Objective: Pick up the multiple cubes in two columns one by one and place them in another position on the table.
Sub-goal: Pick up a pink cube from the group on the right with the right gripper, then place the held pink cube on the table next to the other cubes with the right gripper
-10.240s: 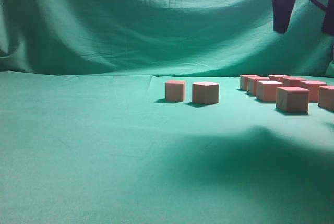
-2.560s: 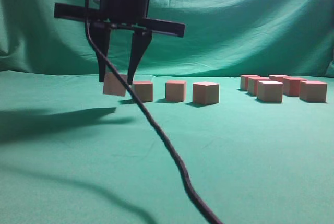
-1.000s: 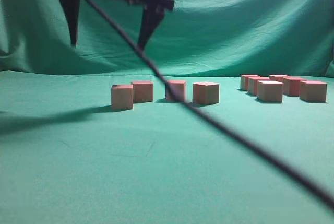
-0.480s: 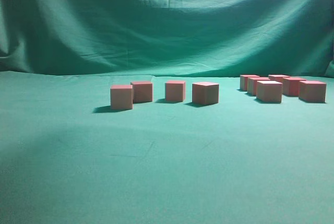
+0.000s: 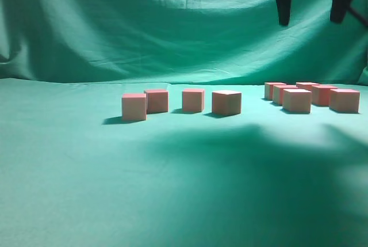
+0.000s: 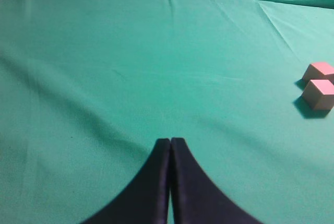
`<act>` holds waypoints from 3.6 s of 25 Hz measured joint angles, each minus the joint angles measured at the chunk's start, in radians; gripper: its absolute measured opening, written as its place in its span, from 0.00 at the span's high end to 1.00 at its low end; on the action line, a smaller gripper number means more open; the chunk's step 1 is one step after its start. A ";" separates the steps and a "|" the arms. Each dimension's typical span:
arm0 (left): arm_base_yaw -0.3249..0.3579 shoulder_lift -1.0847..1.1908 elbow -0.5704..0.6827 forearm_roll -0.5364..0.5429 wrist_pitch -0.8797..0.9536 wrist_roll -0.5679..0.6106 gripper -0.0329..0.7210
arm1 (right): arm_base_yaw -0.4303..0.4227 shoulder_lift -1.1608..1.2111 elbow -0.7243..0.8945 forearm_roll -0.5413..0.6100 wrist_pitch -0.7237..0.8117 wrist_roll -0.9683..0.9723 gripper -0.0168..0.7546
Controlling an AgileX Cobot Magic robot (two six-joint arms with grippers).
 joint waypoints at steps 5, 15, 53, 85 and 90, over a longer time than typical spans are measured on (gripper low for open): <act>0.000 0.000 0.000 0.000 0.000 0.000 0.96 | -0.046 0.065 0.072 0.002 -0.127 0.000 0.29; 0.000 0.000 0.000 0.000 0.000 0.000 0.96 | -0.048 0.205 0.075 0.013 -0.218 -0.031 0.29; 0.000 0.000 0.000 0.000 0.000 0.000 0.96 | 0.426 0.061 0.077 0.144 -0.137 -0.336 0.64; 0.000 0.000 0.000 0.000 0.000 0.000 0.96 | 0.440 0.262 0.077 0.088 -0.384 -0.255 0.64; 0.000 0.000 0.000 0.000 0.000 0.000 0.96 | 0.440 0.262 0.077 0.092 -0.363 -0.255 0.52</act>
